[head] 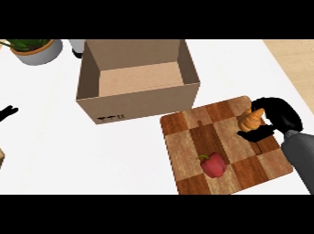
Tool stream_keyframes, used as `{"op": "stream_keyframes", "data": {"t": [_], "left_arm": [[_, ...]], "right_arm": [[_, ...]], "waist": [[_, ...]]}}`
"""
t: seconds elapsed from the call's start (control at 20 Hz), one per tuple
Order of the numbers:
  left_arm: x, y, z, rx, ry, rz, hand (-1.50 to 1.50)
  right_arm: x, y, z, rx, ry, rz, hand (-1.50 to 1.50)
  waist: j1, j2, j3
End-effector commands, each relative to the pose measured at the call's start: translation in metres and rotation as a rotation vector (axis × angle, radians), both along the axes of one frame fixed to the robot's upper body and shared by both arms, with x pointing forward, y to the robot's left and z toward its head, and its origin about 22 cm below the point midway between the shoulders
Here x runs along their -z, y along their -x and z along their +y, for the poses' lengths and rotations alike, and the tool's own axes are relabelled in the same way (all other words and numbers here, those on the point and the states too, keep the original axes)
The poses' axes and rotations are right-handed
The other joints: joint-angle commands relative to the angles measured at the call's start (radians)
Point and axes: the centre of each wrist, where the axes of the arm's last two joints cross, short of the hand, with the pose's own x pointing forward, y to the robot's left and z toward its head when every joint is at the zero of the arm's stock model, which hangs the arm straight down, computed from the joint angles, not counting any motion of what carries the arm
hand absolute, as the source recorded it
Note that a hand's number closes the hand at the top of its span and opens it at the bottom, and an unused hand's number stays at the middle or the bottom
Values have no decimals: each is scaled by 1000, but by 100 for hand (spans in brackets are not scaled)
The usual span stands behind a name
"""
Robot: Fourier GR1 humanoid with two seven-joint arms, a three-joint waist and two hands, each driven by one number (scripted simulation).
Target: Pick the croissant from the cutting board and place it in the cardboard box
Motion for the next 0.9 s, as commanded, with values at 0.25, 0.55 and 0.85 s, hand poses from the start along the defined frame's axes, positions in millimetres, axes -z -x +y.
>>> {"op": "stream_keyframes", "data": {"t": [0.25, 0.55, 0.85], "left_arm": [[-1, 8, 2, -67, -20, -29, 0], [1, 2, -13, -39, -16, -74, 0], [7, -7, -31, -2, -20, -113, 0]], "right_arm": [[-50, -27, 72, 347, 29, -396, 150], [-99, -25, 179, 337, 16, -508, 150], [-170, -2, 269, 411, -96, -517, 150]], "waist": [[18, 0, 3], [64, 20, 8], [108, 47, 15]]}}
